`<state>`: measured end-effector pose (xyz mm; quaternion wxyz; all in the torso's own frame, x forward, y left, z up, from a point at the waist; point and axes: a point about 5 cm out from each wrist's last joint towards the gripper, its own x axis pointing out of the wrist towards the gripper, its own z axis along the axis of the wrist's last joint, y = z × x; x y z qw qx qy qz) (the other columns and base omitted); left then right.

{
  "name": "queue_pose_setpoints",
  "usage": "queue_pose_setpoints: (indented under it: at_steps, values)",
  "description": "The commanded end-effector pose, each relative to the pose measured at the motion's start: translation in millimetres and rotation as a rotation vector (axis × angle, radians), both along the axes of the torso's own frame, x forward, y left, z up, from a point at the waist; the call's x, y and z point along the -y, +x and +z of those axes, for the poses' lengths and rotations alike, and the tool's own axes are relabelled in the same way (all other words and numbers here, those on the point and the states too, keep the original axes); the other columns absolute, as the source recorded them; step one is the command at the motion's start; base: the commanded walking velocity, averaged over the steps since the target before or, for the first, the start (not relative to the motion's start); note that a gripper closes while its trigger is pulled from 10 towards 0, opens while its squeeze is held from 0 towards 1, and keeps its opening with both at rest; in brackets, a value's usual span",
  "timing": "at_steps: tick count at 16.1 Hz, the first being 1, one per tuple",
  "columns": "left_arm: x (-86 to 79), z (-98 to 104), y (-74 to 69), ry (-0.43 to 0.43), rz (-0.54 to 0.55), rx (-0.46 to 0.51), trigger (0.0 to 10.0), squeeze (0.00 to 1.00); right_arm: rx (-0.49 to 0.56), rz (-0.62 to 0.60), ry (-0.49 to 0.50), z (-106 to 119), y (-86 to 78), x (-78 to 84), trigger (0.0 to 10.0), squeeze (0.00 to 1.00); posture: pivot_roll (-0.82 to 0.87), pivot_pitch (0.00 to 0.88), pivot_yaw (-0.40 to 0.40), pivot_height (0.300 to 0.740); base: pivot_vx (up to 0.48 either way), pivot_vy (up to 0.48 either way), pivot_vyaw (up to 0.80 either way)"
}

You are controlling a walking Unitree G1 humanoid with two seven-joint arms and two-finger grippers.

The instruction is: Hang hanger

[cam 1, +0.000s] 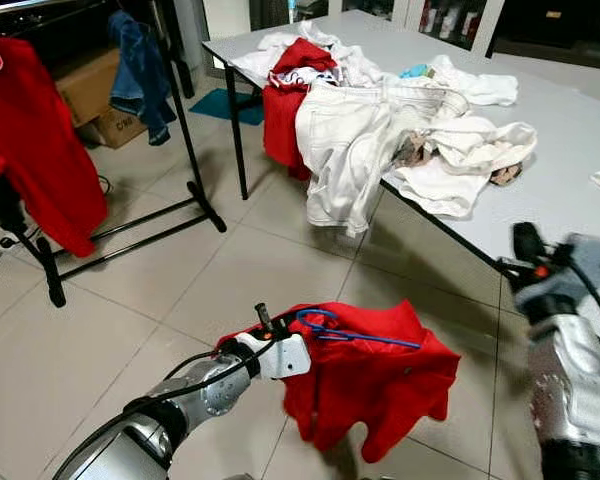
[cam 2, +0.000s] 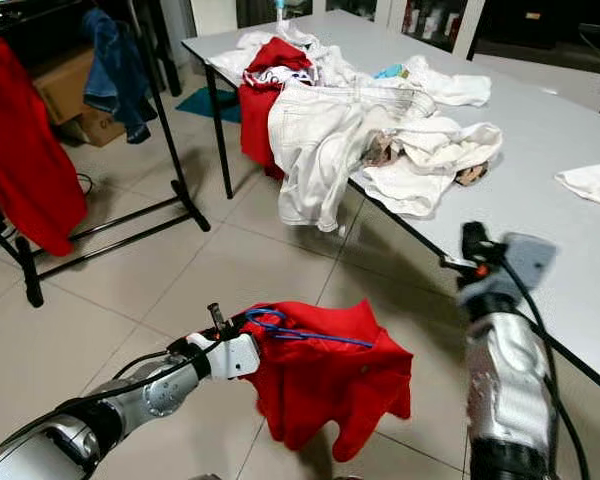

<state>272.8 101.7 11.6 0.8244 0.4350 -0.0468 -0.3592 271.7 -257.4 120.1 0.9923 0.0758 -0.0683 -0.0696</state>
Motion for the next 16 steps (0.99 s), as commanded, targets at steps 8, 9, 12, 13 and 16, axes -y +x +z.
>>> queue_pose_setpoints:
  at_steps: [8, 9, 12, 13, 16]
  values:
    - [-5.1, 6, 3.8, -0.056, 0.036, 0.007, 10.0, 0.00, -0.161, -0.022, -0.115, -33, -53.6, 3.9, 10.0, 0.00, -0.17, 0.000, 0.044, 0.740, 0.000, 0.000, 0.00]
    - [-5.1, 7, 4.8, -0.056, 0.036, 0.010, 10.0, 0.00, -0.164, 0.015, -0.089, -33, -59.2, -1.9, 10.0, 0.00, -0.18, 0.000, 0.046, 0.740, 0.000, 0.000, 0.00]
    - [-4.7, 10, 8.1, -0.055, 0.040, 0.020, 10.0, 0.00, -0.200, 0.094, -0.065, -41, -80.6, -15.7, 10.0, 0.00, -0.18, 0.000, 0.049, 0.740, 0.000, 0.000, 0.00]
    - [-4.9, 11, 8.5, -0.056, 0.041, 0.021, 10.0, 0.00, -0.223, 0.089, -0.068, -44, -83.2, -14.9, 10.0, 0.00, -0.18, 0.000, 0.049, 0.740, 0.000, 0.000, 0.00]
    - [-5.8, 11, 9.1, -0.056, 0.045, 0.026, 10.0, 0.00, -0.432, 0.139, -0.104, -73, -95.2, -17.2, 10.0, 0.00, -0.18, 0.000, 0.047, 0.740, 0.000, 0.000, 0.00]
